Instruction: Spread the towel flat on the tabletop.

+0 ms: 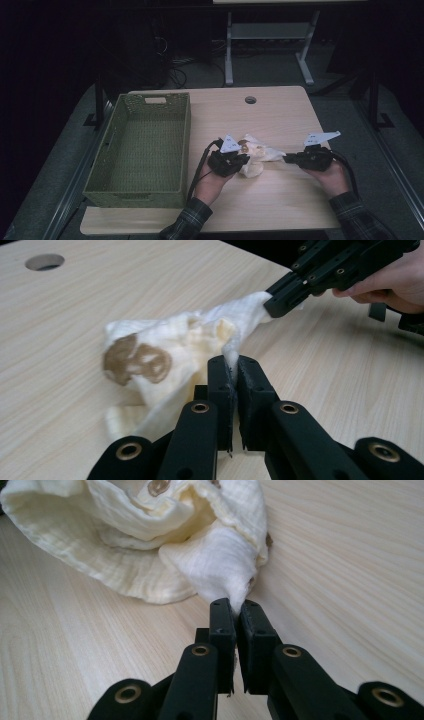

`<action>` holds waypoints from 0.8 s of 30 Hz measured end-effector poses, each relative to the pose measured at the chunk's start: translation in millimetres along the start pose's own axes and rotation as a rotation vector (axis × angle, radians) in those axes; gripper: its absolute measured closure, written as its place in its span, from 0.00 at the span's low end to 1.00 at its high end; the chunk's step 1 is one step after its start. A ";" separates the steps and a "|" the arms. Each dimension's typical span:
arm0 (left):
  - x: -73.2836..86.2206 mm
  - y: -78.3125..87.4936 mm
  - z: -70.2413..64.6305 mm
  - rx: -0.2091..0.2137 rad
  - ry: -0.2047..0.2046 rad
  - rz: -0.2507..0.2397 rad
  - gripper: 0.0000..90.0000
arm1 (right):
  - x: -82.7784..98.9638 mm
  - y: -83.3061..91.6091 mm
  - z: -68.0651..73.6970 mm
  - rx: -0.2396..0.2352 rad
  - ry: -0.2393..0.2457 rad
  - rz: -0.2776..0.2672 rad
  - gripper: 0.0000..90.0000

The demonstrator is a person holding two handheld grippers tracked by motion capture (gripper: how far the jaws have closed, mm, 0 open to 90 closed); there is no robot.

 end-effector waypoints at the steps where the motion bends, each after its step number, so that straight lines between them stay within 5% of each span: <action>1: 0.0 1.0 0.4 -0.002 0.007 -0.002 0.94 | 0.0 0.0 0.0 0.000 0.000 0.000 0.95; 11: 3.1 8.1 12.6 -0.051 0.047 -0.008 0.94 | 17.7 16.8 -14.4 0.031 -0.044 0.005 0.95; 19: 16.5 2.2 20.2 -0.099 0.094 0.061 0.94 | 45.7 39.3 -22.1 0.049 -0.097 0.003 0.95; 24: 31.4 -5.0 15.6 -0.086 0.102 0.113 0.94 | 60.8 45.3 -20.8 0.033 -0.118 0.010 0.95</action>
Point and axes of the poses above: each handheld gripper's, and its own axes: y roughly backward along the jaws, x roughly out of its underside, z roughly to its left, the point moved 7 cm from there along -y, roughly forward along the jaws, and after that the axes turned 15 degrees about z, right-handed, at the moved point
